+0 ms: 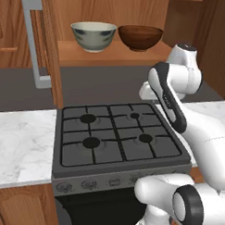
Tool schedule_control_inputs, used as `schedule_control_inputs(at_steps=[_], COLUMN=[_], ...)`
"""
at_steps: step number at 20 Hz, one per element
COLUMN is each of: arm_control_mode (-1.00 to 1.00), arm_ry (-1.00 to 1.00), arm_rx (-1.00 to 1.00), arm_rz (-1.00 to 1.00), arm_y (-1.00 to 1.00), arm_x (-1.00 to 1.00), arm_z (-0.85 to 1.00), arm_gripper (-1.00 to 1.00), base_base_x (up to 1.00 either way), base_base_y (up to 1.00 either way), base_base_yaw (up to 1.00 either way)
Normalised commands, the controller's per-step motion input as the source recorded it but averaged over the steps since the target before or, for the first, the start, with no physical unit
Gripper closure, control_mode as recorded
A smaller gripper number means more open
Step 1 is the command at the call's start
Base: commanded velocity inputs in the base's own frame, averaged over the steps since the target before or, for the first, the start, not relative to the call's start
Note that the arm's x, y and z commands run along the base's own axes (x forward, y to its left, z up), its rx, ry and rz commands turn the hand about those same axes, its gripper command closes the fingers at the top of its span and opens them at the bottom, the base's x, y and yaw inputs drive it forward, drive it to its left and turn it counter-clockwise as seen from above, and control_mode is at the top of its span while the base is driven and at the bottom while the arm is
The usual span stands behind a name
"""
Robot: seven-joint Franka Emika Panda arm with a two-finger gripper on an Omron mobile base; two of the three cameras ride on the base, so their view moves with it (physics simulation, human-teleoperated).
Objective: Pick up the bowls from the cabinet and place each bowl in front of a stool on the dining counter.
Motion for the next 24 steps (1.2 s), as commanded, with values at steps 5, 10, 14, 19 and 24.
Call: schedule_control_inputs(at_steps=[5, 10, 14, 19, 24], arm_control_mode=[-1.00, -1.00, -1.00, -1.00, -1.00], arm_ry=[0.00, -0.16, -0.26, -0.31, -0.31], arm_rx=[0.00, 0.00, 0.00, 0.09, 0.25], arm_rz=[-0.05, -0.30, -0.35, -0.30, -0.30], arm_y=[-0.09, 0.11, 0.11, 0.00, 0.00], arm_x=[-0.26, -0.59, -0.62, -0.59, -0.28], arm_z=[0.25, 0.96, 1.00, 1.00, 0.74], arm_gripper=[-1.00, -1.00, -1.00, -1.00, -1.00], base_base_x=[0.00, 0.00, 0.00, 0.00, 0.00], base_base_y=[0.00, 0.00, 0.00, 0.00, 0.00], base_base_yaw=[0.00, 0.00, 0.00, 0.00, 0.00])
